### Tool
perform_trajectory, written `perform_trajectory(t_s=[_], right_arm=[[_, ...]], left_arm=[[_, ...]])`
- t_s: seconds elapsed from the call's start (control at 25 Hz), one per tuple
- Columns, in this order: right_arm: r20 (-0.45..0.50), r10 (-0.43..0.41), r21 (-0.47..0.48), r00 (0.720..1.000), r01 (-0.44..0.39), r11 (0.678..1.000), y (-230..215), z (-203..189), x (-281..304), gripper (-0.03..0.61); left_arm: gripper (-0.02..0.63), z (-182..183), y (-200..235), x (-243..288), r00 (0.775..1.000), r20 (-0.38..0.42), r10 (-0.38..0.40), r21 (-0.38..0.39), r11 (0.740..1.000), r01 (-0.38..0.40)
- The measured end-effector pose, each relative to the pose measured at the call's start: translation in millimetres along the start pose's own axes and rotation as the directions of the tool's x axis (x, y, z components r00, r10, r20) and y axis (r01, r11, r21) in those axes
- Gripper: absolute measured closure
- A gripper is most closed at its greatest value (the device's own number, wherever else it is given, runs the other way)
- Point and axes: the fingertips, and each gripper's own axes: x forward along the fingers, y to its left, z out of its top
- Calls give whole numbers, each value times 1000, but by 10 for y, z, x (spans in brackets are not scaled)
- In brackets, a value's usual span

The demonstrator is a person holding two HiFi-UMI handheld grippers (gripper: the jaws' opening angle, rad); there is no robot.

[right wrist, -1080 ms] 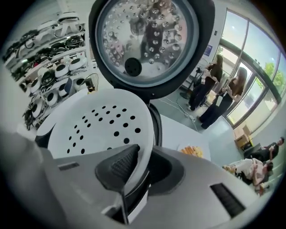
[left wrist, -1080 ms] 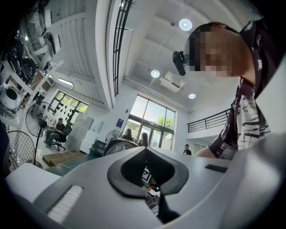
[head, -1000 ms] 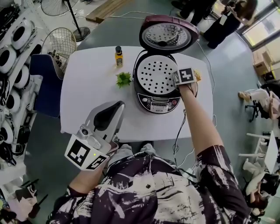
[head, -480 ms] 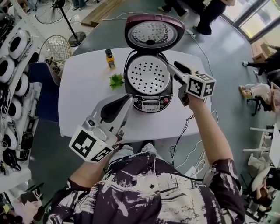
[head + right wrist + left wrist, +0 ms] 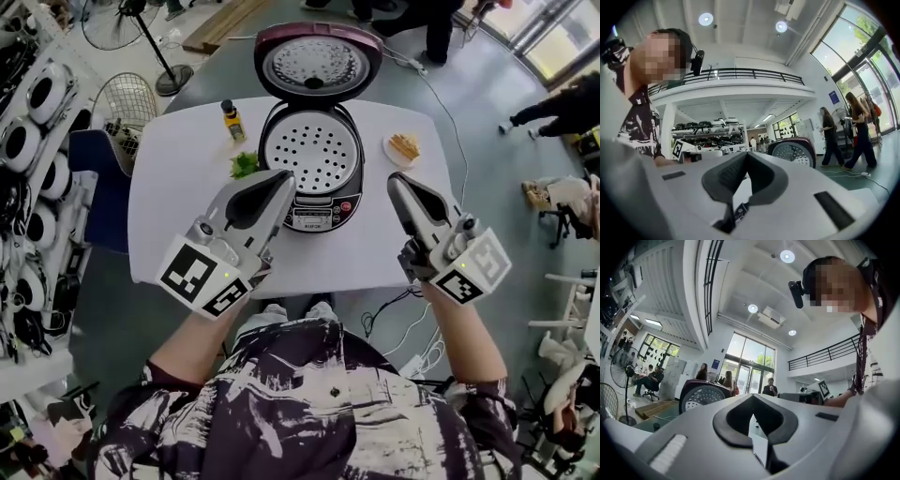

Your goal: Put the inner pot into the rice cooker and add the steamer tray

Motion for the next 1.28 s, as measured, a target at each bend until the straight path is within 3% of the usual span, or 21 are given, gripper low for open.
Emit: perform_trajectory(t_s=[0.52,1.28], right_arm=[[-31,-37,-97,999,34,995,26,-111,-19,581],[-45,-27,-121,999,22,992,82,-144,39,583]], left_arm=[[609,-107,-54,59,998,-21,61,-22,998,-62],[609,-137,-64,77,997,-16,76,-20,997,-76]])
